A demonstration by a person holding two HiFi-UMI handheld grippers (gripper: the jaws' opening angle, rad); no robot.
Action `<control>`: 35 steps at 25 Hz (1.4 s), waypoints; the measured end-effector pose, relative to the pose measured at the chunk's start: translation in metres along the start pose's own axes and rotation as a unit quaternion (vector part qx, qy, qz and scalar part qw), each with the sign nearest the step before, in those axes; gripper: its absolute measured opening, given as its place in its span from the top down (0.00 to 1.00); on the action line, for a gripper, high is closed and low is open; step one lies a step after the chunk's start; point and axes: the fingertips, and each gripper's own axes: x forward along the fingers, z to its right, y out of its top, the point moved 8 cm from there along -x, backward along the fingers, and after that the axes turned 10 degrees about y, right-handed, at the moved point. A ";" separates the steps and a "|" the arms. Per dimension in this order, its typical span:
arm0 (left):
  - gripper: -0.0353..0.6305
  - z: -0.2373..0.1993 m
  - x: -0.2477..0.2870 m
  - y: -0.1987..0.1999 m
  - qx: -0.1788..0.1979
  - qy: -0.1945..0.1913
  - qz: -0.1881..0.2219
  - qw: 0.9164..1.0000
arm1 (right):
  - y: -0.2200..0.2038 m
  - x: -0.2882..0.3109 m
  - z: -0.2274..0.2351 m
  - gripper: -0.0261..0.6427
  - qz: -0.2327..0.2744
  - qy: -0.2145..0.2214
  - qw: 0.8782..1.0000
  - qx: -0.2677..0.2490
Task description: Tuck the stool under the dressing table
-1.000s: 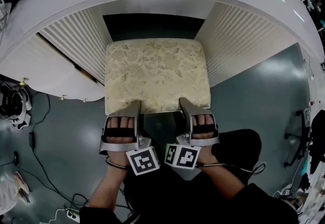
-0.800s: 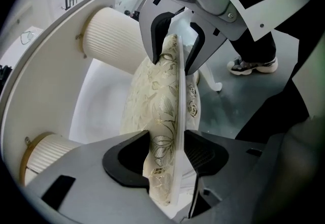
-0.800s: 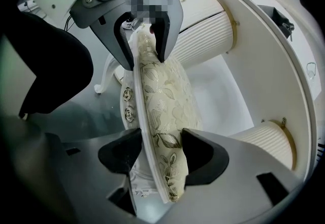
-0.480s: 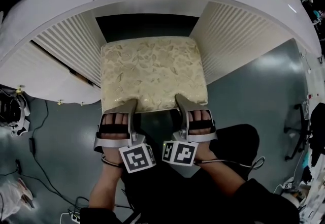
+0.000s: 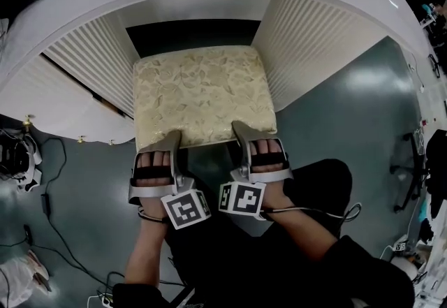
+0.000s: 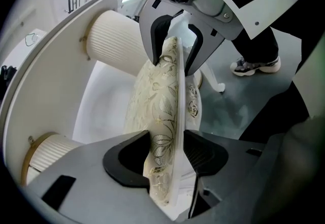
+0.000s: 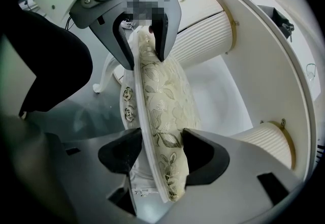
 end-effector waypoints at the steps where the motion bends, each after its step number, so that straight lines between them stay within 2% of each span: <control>1: 0.61 0.000 0.000 -0.001 0.000 0.003 -0.001 1.000 | 0.001 0.001 0.000 0.62 0.000 0.000 1.000 -0.001; 12: 0.61 -0.001 -0.007 0.000 -0.023 0.009 -0.002 1.000 | -0.002 -0.006 0.000 0.62 0.013 0.007 1.000 0.001; 21: 0.61 -0.003 -0.025 -0.001 -0.073 -0.012 -0.002 0.997 | -0.002 -0.025 -0.004 0.62 0.047 0.017 0.998 0.024; 24: 0.61 -0.004 -0.036 0.003 -0.115 -0.021 0.006 0.993 | 0.000 -0.033 -0.002 0.62 0.072 0.026 0.996 0.046; 26: 0.62 -0.009 -0.042 0.007 -0.161 -0.024 0.022 0.986 | 0.002 -0.038 0.001 0.63 0.090 0.032 0.993 0.064; 29: 0.66 -0.019 -0.048 0.013 -0.224 -0.021 0.051 0.973 | 0.006 -0.048 0.009 0.82 0.124 0.024 0.987 0.095; 31: 0.70 -0.025 -0.047 0.014 -0.255 -0.014 0.065 0.965 | 0.007 -0.052 0.016 0.90 0.144 0.016 0.983 0.116; 32: 0.71 -0.027 -0.046 0.015 -0.272 -0.008 0.069 0.960 | 0.008 -0.054 0.020 0.91 0.153 0.013 0.980 0.125; 33: 0.72 -0.031 -0.045 0.015 -0.294 -0.002 0.075 0.953 | 0.008 -0.054 0.024 0.91 0.162 0.013 0.977 0.137; 35: 0.84 -0.039 -0.045 0.015 -0.358 0.010 0.091 0.929 | 0.007 -0.056 0.032 0.94 0.186 0.024 0.966 0.175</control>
